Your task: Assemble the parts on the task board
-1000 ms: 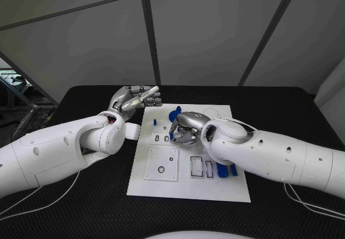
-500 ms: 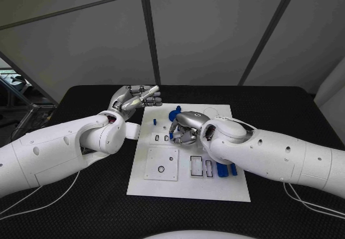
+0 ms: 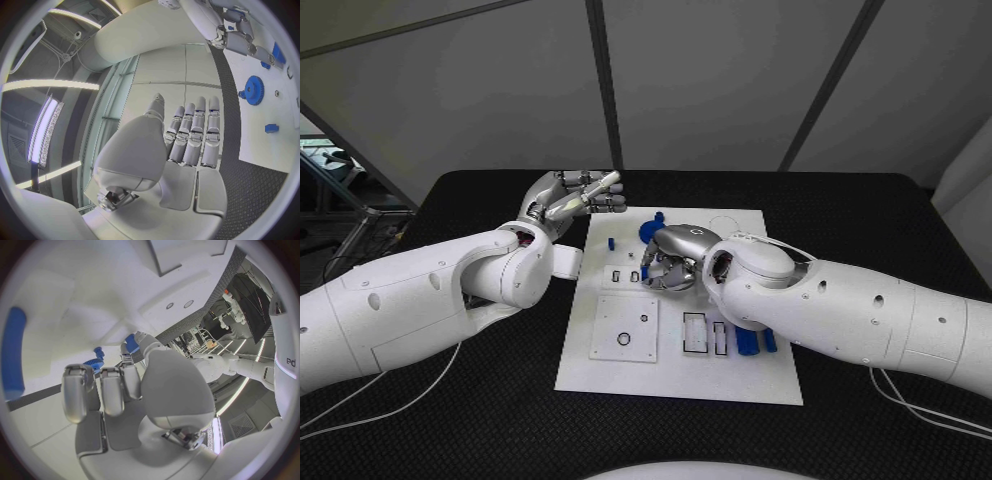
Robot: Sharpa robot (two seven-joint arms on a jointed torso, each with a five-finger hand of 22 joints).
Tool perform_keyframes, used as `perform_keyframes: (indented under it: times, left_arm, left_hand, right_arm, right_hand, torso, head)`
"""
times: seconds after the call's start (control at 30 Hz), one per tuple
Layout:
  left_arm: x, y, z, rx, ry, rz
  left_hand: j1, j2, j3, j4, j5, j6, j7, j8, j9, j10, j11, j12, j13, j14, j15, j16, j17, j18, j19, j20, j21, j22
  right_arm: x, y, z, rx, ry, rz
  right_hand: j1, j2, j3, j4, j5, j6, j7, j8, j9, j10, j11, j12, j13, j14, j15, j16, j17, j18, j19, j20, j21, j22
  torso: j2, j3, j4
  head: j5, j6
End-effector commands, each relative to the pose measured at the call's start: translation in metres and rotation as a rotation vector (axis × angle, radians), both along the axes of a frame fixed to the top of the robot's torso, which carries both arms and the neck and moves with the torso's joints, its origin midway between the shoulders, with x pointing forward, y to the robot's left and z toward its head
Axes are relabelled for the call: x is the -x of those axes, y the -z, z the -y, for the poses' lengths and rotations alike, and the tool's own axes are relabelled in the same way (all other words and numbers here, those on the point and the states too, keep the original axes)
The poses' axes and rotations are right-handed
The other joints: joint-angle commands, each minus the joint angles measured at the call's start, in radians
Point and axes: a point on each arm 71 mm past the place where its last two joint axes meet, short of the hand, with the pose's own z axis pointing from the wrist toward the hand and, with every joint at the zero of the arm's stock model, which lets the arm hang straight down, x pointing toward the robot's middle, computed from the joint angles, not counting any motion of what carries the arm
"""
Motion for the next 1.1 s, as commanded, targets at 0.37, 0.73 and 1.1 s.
perform_keyframes:
  times: [0.37, 0.73, 1.1]
  left_arm:
    - [0.000, -0.001, 0.002, 0.002, 0.014, 0.007]
    - [0.000, -0.001, 0.003, 0.002, 0.016, 0.005]
    - [-0.001, 0.000, 0.001, -0.016, 0.012, -0.006]
  left_hand:
    - [0.003, 0.008, 0.000, -0.007, -0.004, 0.004, 0.003, -0.006, -0.001, 0.005, 0.004, -0.003, 0.000, 0.007, -0.001, -0.008, 0.002, 0.007, 0.007, 0.003, -0.004, -0.002]
    - [0.003, 0.008, 0.000, -0.007, -0.004, 0.004, 0.003, -0.006, -0.001, 0.005, 0.004, -0.003, 0.000, 0.007, -0.001, -0.008, 0.002, 0.007, 0.007, 0.003, -0.004, -0.002]
    - [0.003, 0.008, -0.001, -0.008, -0.004, 0.004, 0.003, -0.007, -0.001, 0.005, 0.004, -0.004, 0.000, 0.007, -0.001, -0.009, 0.002, 0.007, 0.008, 0.003, -0.004, -0.002]
  right_arm:
    - [0.000, 0.003, 0.000, 0.025, 0.003, -0.010]
    - [0.000, 0.003, 0.001, 0.019, 0.007, -0.006]
    - [0.009, -0.013, 0.004, -0.145, 0.005, 0.109]
  right_hand:
    - [-0.020, -0.017, -0.013, 0.005, -0.008, -0.040, 0.013, -0.026, -0.007, -0.012, 0.009, -0.010, 0.059, 0.075, 0.010, 0.000, 0.136, -0.009, 0.008, 0.006, -0.003, 0.145]
    - [-0.056, -0.031, -0.051, 0.025, -0.120, -0.068, 0.019, -0.037, -0.006, -0.014, 0.016, -0.011, 0.056, 0.074, 0.018, -0.001, 0.137, -0.008, 0.006, 0.015, -0.005, 0.144]
    - [-0.079, -0.049, -0.117, 0.061, -0.169, -0.114, 0.030, -0.042, -0.007, -0.023, 0.026, -0.019, 0.048, 0.074, 0.027, -0.001, 0.136, -0.008, 0.005, 0.023, -0.007, 0.142]
  torso:
    - [0.000, 0.0002, -0.0007]
    - [0.001, 0.0005, -0.0007]
    - [-0.001, 0.0014, 0.0002]
  head:
    - [-0.001, -0.001]
    - [-0.002, -0.003]
    - [-0.004, -0.004]
